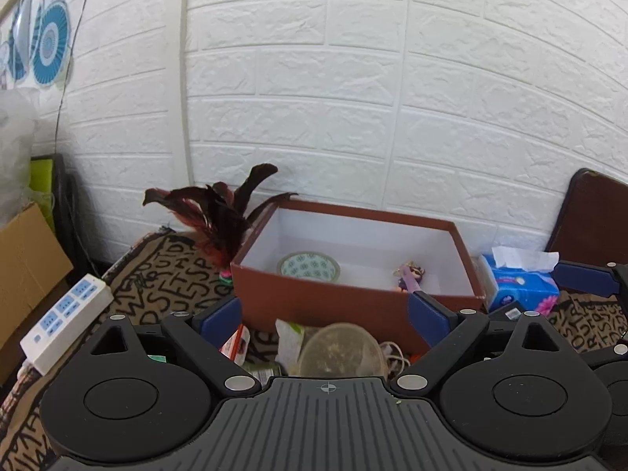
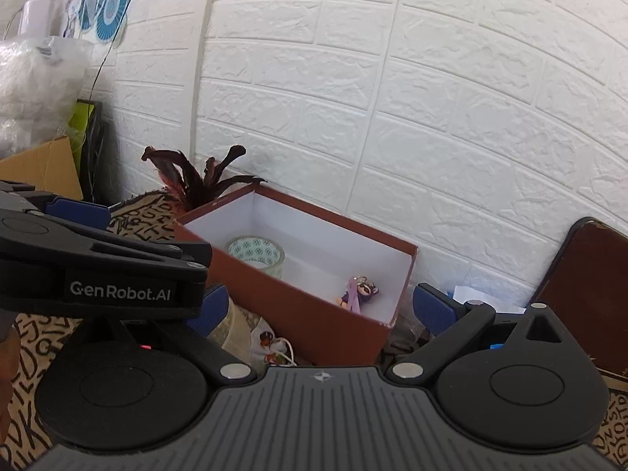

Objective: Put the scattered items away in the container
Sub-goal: 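Withdraw both grippers from the brown box back toward the table items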

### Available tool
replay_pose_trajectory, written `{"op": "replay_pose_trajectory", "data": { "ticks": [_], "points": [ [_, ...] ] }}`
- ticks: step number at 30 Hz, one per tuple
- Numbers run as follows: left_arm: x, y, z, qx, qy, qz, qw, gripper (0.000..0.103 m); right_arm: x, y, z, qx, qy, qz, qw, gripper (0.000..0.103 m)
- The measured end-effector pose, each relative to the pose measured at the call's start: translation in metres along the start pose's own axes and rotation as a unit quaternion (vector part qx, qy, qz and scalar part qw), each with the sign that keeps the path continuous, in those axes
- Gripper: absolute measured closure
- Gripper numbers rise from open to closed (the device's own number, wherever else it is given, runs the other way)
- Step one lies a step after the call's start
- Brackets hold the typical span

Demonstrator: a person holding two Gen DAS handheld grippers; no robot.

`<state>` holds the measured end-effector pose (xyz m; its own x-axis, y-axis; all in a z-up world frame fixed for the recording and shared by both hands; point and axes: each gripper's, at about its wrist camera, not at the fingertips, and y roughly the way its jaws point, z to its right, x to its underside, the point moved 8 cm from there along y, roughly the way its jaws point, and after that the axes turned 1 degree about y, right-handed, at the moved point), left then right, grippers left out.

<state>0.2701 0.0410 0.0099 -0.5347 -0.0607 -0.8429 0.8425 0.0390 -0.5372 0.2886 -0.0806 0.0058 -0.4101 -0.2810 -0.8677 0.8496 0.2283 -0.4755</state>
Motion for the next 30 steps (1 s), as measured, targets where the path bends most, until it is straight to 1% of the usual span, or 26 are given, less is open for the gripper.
{"op": "replay_pose_trajectory", "data": {
  "ticks": [5,9,14,19,23,30],
  "points": [
    [0.014,-0.017,0.002,0.005,-0.013,0.004,0.9999,0.004,0.012,-0.019,-0.001,0.0,0.018,0.005,1.0,0.002],
    [0.023,-0.032,0.005,0.0,-0.008,0.013,0.9999,0.003,0.021,-0.034,-0.004,0.009,0.015,0.014,1.0,0.002],
    [0.037,-0.048,0.008,-0.005,-0.008,0.021,0.9997,0.002,0.035,-0.049,-0.005,0.005,0.029,0.014,0.999,0.002],
    [0.053,-0.06,0.014,-0.014,0.004,0.027,0.9995,0.001,0.052,-0.064,-0.006,0.013,0.037,0.022,0.999,0.002],
    [0.066,-0.067,0.017,-0.018,0.011,0.027,0.9994,0.001,0.068,-0.073,-0.007,0.012,0.051,0.02,0.998,0.002],
    [0.092,-0.074,0.021,-0.009,0.008,0.011,0.9999,0.0,0.092,-0.089,-0.01,0.019,0.067,0.024,0.997,0.002]
  ]
}}
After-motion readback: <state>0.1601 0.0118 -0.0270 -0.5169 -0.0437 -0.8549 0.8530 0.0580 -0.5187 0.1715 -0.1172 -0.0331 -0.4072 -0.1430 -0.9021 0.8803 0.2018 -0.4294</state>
